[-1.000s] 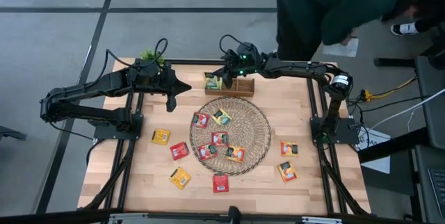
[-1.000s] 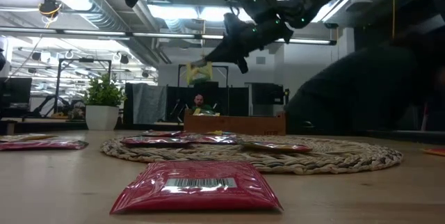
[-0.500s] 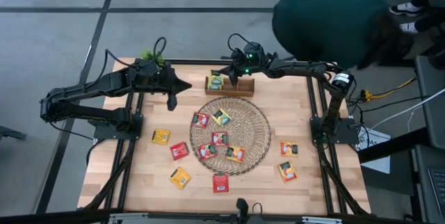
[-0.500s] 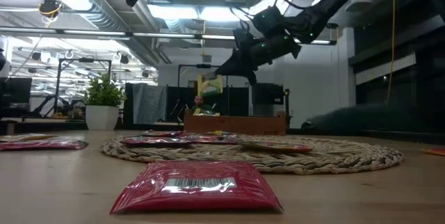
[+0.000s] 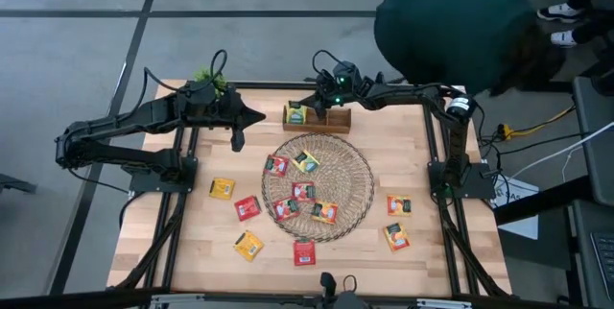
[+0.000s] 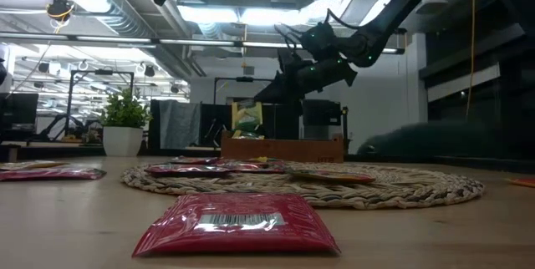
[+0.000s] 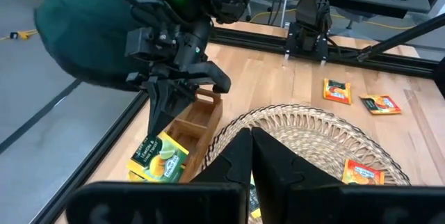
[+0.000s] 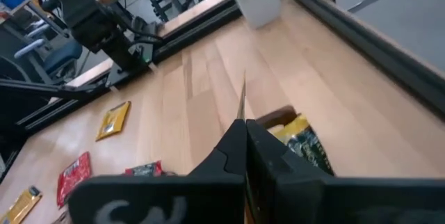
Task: Pick & Place Tea
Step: Put the bottom yellow tea bag into the left of the wooden organizer
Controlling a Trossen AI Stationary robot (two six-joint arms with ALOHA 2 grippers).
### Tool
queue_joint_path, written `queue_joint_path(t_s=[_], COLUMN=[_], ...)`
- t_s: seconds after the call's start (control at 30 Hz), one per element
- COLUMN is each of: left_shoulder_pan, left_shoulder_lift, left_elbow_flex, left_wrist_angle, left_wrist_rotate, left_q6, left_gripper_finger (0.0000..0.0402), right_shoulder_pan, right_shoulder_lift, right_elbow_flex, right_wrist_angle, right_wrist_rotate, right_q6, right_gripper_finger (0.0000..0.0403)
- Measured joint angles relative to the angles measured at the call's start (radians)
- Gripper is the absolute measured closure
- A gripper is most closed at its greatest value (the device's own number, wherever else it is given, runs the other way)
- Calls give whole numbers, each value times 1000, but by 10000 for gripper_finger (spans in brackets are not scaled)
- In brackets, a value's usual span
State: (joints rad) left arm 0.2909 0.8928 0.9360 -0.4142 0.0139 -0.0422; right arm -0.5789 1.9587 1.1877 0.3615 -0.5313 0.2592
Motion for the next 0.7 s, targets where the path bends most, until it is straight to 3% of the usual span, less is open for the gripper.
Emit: queue_joint_path(t_s=[0.7], left_shoulder_pan=[0], left_shoulder_lift=[0], left_elbow_flex=[0], left_wrist_angle=[0], left_wrist_rotate=[-23], left_q6=[2], left_gripper_finger=[398], right_shoulder_pan=[-10], right_shoulder_lift=[43], right_elbow_flex=[0], right_wrist_angle=[16], right_wrist_rotate=[16], right_q6=[-7], right_gripper_finger=[403])
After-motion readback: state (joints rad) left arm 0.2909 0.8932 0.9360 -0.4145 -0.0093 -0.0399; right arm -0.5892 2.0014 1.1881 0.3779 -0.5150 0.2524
